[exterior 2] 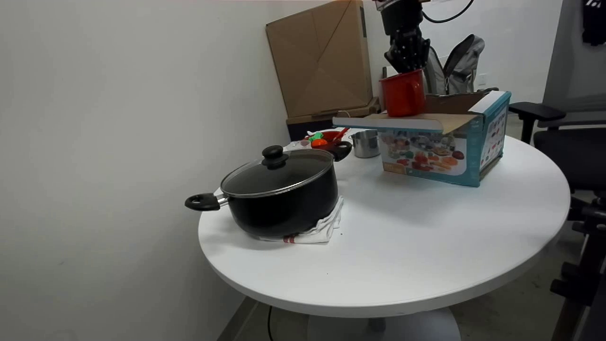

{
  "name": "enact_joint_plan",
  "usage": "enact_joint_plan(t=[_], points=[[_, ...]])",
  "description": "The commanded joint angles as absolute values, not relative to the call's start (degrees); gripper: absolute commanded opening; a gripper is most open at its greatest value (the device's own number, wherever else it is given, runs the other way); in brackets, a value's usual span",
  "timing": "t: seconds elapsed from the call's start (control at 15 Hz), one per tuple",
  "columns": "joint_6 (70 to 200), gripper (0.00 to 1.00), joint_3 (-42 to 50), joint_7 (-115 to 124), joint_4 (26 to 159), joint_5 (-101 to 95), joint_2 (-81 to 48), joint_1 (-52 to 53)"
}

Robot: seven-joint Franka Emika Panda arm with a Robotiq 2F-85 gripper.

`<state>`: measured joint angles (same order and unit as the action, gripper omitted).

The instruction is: Put the red mug, salt shaker, silver pot, and silver lid in the box then close it

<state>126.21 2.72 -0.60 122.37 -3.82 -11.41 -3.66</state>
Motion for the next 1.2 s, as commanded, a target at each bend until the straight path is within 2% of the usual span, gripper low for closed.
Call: enact_joint_plan(t=[0.0,0.47,1.13], points=[[126.01,0.01,3.96,-1.87,126.50,-5.51,-5.93,-4.32],[127.01,0.01,6.30,-1.79,127.41,-5.86,-3.73,-6.49],[131.44,0.01,8.10,1.99,123.42,-8.61,-13.53,-7.18]])
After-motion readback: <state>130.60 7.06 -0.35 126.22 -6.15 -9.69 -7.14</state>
